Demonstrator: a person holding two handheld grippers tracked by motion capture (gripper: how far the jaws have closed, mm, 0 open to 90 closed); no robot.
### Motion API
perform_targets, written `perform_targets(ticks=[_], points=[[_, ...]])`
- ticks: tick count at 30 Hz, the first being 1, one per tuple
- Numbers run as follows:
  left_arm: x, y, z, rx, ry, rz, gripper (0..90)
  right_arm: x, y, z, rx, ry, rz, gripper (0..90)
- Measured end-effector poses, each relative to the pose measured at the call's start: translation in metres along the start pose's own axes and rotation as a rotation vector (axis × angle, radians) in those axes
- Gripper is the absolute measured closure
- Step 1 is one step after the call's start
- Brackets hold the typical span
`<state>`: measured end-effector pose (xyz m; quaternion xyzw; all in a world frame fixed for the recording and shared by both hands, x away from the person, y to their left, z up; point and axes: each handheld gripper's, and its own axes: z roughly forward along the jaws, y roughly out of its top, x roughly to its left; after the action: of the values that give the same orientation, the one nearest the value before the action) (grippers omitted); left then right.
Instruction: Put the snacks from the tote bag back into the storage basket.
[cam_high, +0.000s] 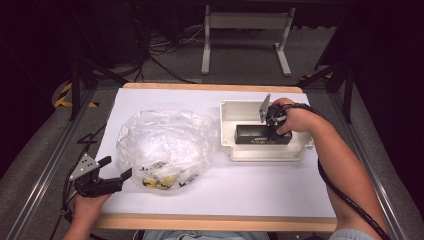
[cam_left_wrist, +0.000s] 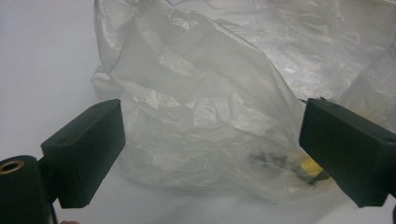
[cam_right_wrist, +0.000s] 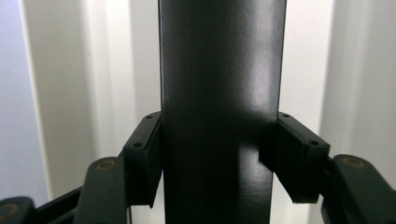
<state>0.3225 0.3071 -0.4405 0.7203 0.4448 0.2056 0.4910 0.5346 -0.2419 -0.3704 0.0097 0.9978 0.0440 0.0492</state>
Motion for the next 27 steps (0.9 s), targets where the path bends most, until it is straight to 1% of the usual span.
perform_targets(ticks=[2, 3, 6, 7, 9, 11, 12, 14, 15, 16, 17, 19, 20, 21, 22, 23, 25, 27], points=[[0.0, 0.0, 0.0, 0.0, 0.0, 0.0, 7.9, 0.0, -0.001, -0.001, -0.009, -0.008, 0.016, 32.9], [0.0, 0.0, 0.0, 0.0, 0.0, 0.0, 7.8, 0.0, -0.001, -0.001, -0.025, -0.018, 0.013, 32.2], [0.0, 0.0, 0.001, -0.001, 0.001, -0.002, 7.9, 0.003, -0.003, -0.007, -0.043, -0.024, 0.03, 29.7], [0.0, 0.0, 0.001, -0.001, 0.001, -0.002, 7.9, 0.004, -0.003, -0.009, -0.057, -0.034, 0.034, 28.6], [0.0, 0.001, 0.002, -0.003, 0.0, -0.003, 7.9, 0.007, -0.004, -0.017, -0.091, -0.046, 0.063, 24.2], [0.0, 0.001, 0.002, 0.002, -0.005, -0.001, 7.8, 0.011, -0.006, -0.025, -0.136, -0.062, 0.094, 21.2], [0.0, 0.001, 0.002, 0.001, -0.005, 0.0, 7.8, 0.012, -0.007, -0.029, -0.174, -0.067, 0.113, 18.4], [0.0, 0.001, 0.002, -0.003, -0.007, 0.001, 7.9, 0.018, -0.012, -0.035, -0.245, -0.089, 0.19, 14.5], [0.0, 0.001, 0.002, -0.003, -0.007, 0.002, 7.9, 0.021, -0.015, -0.039, -0.269, -0.108, 0.191, 13.7], [-0.001, 0.002, 0.002, -0.003, -0.005, 0.003, 7.9, 0.025, -0.017, -0.041, -0.302, -0.121, 0.207, 12.5], [-0.001, 0.002, 0.002, -0.004, -0.006, 0.001, 7.9, 0.029, -0.019, -0.043, -0.337, -0.13, 0.234, 11.5], [-0.001, 0.002, 0.002, -0.006, -0.008, 0.0, 7.9, 0.038, -0.023, -0.047, -0.393, -0.153, 0.258, 11.2], [-0.001, 0.002, 0.003, -0.005, -0.007, 0.004, 7.9, 0.044, -0.026, -0.05, -0.428, -0.161, 0.282, 10.7], [-0.001, 0.002, 0.003, -0.002, -0.008, 0.005, 7.9, 0.047, -0.028, -0.052, -0.449, -0.172, 0.298, 10.3], [-0.001, 0.002, 0.004, -0.003, -0.008, 0.003, 7.9, 0.053, -0.031, -0.055, -0.48, -0.195, 0.312, 10.3], [-0.001, 0.003, 0.003, -0.002, -0.009, 0.002, 7.9, 0.056, -0.032, -0.057, -0.497, -0.203, 0.326, 10.1], [-0.001, 0.003, 0.003, -0.004, -0.008, 0.001, 7.9, 0.067, -0.037, -0.062, -0.549, -0.23, 0.374, 9.7], [-0.001, 0.003, 0.004, -0.005, -0.009, 0.002, 7.9, 0.076, -0.039, -0.064, -0.593, -0.239, 0.398, 10.7]])
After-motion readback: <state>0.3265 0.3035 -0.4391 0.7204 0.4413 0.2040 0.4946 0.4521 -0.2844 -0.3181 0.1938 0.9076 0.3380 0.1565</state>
